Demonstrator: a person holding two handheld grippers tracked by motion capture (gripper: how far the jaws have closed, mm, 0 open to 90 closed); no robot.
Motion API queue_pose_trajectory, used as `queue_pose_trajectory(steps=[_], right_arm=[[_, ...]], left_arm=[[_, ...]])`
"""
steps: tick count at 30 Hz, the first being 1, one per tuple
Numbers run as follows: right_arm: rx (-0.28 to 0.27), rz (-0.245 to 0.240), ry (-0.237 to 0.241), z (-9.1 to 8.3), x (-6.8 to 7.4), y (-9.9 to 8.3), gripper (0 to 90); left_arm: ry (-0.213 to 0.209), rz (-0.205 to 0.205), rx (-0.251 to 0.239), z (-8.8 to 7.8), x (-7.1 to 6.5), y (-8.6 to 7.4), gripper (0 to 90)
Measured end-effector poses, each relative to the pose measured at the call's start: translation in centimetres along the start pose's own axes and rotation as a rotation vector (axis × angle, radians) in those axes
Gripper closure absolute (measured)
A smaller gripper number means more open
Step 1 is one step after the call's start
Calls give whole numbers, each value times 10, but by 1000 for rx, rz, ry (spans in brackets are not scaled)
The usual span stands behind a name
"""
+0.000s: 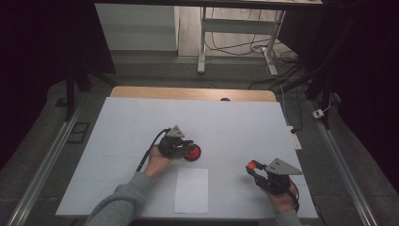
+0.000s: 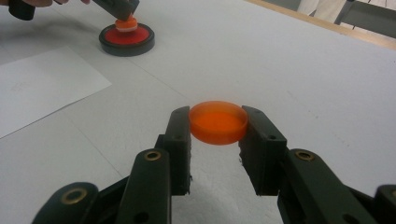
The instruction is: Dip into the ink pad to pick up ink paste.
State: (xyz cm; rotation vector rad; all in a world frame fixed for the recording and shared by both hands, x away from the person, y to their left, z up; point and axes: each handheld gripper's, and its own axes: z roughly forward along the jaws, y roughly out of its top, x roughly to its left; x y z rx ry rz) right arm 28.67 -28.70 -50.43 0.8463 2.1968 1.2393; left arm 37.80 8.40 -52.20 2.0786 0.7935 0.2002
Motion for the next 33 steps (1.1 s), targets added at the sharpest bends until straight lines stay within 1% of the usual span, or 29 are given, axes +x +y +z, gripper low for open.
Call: queue_pose_trajectory(steps=[12,17,19,28,33], right_arm=[[2,2,-3,-1,0,0,641],[1,-2,-3,-1,0,0,642],[0,-2,-3,-1,1,0,642],[0,-1,-4,-2,1,0,641],[-1,0,-4,-2,2,1,641]], left_arm=[[14,17,0,0,-1,0,725],[26,36,22,3,-3,-2,726],[25,33,22,3,-2,-2,726],[66,60,25,4,-9,-3,728],[62,51,13,4,-8,-5,729]])
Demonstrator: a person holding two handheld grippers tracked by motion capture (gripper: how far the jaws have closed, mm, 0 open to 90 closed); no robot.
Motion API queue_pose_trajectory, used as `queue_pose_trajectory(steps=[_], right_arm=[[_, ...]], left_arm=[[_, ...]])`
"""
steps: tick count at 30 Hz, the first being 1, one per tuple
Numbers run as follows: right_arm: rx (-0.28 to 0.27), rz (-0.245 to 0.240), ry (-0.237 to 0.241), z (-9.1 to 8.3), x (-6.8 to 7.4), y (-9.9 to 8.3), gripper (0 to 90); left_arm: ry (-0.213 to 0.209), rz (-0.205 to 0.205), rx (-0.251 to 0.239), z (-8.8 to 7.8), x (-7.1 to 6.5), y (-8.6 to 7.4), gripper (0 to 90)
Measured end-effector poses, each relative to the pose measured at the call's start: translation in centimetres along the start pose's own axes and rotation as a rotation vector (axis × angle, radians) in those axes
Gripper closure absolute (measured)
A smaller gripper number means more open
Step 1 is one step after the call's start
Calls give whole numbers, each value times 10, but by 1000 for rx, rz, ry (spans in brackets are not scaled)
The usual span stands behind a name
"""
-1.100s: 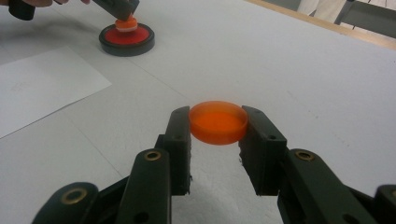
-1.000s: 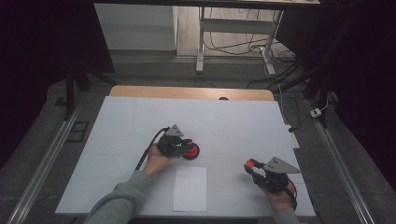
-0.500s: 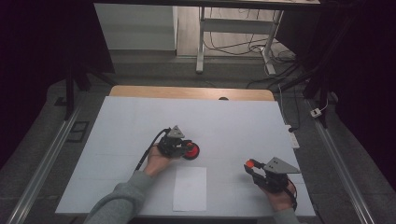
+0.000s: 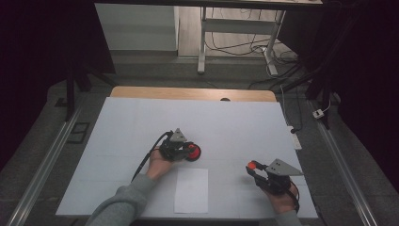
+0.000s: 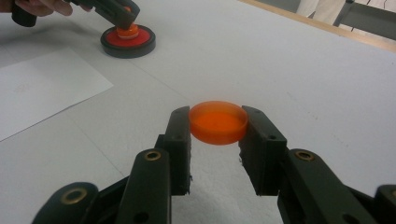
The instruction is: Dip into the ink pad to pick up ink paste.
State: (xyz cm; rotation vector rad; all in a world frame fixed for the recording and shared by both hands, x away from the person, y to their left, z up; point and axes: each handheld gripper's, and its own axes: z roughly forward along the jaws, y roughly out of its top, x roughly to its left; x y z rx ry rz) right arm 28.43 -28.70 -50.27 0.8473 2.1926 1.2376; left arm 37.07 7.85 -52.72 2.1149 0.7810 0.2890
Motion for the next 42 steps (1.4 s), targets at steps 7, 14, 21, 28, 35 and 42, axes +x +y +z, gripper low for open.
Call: queue_pose_trajectory(steps=[7,14,21,28,35,42], right_arm=[[-4,0,3,0,-1,-1,641],[-3,-1,1,-1,0,0,641],[-9,7,4,-1,-1,0,641],[-10,7,5,-1,-1,0,641],[-12,16,5,-2,-2,0,641],[-15,16,5,-3,-2,0,641]], left_arm=[[21,24,-9,0,-3,-2,731],[19,23,-25,0,-3,-4,731],[-2,4,-41,0,0,-7,732],[-5,8,-50,0,1,-8,732],[9,22,-50,0,-1,-8,732],[-2,0,-50,0,0,-7,730]])
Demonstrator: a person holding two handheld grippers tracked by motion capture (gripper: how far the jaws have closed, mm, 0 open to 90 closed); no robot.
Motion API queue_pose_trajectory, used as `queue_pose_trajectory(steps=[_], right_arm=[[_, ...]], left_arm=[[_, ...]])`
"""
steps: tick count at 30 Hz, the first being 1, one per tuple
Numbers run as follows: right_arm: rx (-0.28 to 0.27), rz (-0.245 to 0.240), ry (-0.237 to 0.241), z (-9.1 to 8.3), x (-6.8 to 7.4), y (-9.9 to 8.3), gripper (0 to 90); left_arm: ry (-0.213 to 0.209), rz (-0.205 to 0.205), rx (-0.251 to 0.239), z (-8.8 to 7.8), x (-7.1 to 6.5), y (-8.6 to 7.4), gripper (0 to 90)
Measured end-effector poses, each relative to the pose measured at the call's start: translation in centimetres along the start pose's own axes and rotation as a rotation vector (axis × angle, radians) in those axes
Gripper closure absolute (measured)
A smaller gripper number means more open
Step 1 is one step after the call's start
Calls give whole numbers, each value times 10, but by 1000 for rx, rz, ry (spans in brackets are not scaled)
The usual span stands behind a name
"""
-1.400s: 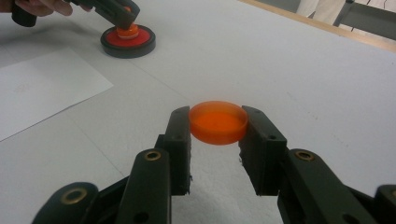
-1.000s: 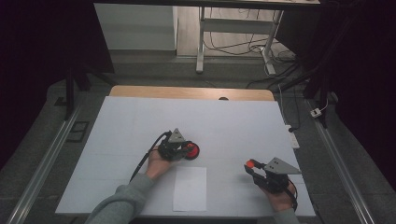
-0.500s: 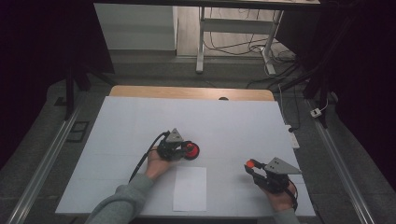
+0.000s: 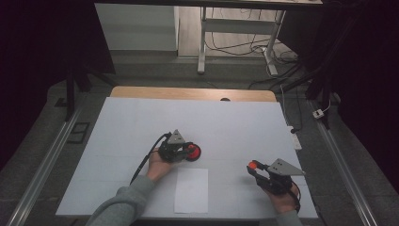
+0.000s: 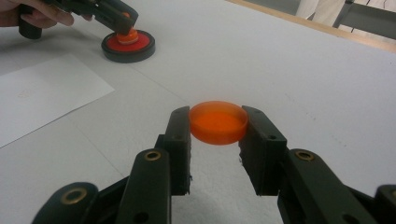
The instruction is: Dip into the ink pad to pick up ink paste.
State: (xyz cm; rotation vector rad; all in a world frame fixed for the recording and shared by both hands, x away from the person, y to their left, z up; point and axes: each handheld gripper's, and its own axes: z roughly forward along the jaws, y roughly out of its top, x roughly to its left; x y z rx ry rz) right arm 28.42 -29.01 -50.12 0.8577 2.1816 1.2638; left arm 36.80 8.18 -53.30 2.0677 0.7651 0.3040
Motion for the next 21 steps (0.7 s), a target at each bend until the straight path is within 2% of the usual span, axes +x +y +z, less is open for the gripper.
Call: queue_pose_trajectory(steps=[5,9,13,17,21], right_arm=[[-1,-2,-1,0,0,0,641],[-1,-4,0,0,0,0,641],[0,-1,-4,0,-1,0,641],[0,-6,-2,0,0,0,641],[0,-5,-4,0,0,1,641]], left_arm=[[1,-4,-1,0,0,1,729],[-14,-41,-96,-13,3,9,728],[-22,-58,-142,-32,6,18,727],[-38,-64,-155,-41,8,22,727],[-51,-64,-142,-40,8,22,727]])
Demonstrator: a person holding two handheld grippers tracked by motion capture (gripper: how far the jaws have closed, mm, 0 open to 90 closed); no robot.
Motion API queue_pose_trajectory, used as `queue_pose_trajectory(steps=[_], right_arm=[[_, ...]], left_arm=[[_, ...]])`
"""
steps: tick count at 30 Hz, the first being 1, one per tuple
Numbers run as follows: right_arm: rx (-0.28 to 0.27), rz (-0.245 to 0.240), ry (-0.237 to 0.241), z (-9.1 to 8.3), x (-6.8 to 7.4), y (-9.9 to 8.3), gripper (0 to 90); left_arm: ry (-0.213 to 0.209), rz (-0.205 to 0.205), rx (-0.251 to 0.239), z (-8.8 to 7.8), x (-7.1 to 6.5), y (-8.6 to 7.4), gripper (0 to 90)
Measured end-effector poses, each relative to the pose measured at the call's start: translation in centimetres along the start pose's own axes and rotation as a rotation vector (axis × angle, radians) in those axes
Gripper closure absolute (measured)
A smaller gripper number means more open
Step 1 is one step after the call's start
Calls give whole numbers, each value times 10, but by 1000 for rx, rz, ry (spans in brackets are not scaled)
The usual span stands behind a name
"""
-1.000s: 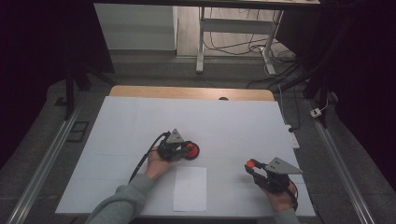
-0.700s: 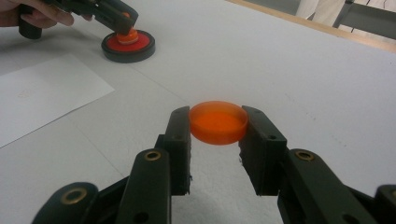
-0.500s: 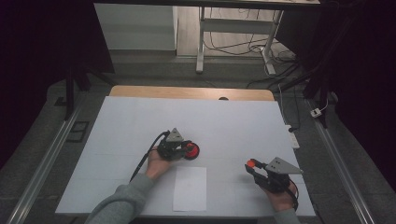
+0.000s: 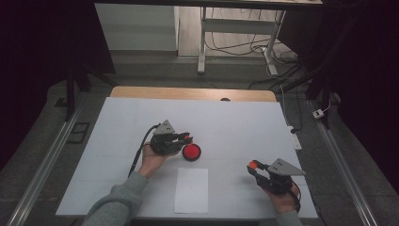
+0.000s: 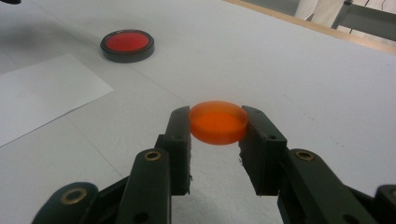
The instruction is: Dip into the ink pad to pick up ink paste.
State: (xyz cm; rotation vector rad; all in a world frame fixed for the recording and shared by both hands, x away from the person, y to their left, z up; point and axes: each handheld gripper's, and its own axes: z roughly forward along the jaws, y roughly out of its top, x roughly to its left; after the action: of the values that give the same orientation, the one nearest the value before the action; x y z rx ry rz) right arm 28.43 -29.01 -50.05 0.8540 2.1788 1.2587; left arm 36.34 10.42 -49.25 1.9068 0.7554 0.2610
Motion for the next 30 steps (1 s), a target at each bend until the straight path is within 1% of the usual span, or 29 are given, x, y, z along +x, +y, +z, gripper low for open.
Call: queue_pose_trajectory(steps=[5,9,15,24,30], right_arm=[[2,-1,1,0,0,0,641],[2,2,-2,0,0,0,641],[2,-2,1,0,0,0,641],[3,-1,1,0,0,0,641],[3,0,1,0,0,0,641]], left_arm=[[-6,2,39,7,0,-3,727],[-1,24,76,12,-1,-6,727],[0,42,111,20,-3,-9,726],[17,50,141,29,-4,-15,726],[19,50,151,32,-4,-18,727]])
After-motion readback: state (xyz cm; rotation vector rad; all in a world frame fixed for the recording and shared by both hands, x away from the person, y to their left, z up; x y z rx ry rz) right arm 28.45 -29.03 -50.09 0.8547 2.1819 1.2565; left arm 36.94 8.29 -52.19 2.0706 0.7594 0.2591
